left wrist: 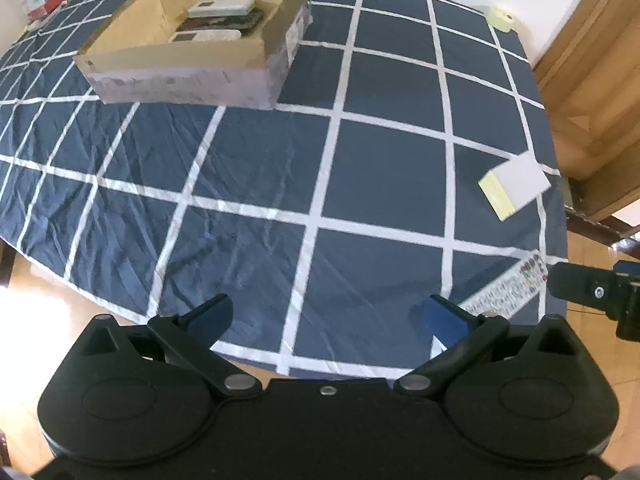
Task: Organize objects
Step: 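Move the right tool out of the box toward the white TV remote, then close the right gripper on the white TV remote and lift it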
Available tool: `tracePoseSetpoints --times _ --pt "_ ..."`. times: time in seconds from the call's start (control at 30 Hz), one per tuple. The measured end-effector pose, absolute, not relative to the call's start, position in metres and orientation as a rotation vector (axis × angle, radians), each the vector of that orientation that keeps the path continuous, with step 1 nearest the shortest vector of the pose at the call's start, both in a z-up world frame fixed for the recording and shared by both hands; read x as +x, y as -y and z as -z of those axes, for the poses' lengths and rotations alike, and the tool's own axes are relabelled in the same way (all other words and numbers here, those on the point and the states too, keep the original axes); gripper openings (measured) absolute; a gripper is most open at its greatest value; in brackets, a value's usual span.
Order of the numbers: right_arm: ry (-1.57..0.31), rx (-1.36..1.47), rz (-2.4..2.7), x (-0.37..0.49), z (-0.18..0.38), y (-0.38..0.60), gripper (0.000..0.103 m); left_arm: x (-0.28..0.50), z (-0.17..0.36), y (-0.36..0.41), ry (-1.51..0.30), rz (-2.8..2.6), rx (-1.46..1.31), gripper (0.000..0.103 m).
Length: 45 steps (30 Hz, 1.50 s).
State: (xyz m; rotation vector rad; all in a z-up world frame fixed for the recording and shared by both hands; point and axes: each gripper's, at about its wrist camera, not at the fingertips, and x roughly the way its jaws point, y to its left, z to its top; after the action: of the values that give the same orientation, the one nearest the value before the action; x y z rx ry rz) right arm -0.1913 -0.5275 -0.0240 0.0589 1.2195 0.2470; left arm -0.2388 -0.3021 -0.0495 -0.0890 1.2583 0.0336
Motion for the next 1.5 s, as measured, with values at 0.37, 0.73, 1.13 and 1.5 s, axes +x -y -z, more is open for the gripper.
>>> tracePoseSetpoints --times 0.37,0.73,1.13,1.5 --pt "-1.286 -0.001 -0.240 -0.188 0.053 0.560 0.103 -0.252 0.080 0.321 -1.291 -0.085 -0.162 0.103" --pt "-1.374 -0.081 -0.342 -0.143 0.108 0.584 0.103 -0.251 0.136 0.370 -1.372 -0.192 -0.289 0.103" --pt "-1.464 -0.140 -0.469 -0.117 0.165 0.579 0.103 -0.247 0.175 0.404 -1.403 -0.216 -0.385 0.103" --pt "-1.501 -0.184 -0.528 -0.112 0.182 0.574 0.099 -0.237 0.184 0.420 -1.417 -0.191 -0.444 0.103"
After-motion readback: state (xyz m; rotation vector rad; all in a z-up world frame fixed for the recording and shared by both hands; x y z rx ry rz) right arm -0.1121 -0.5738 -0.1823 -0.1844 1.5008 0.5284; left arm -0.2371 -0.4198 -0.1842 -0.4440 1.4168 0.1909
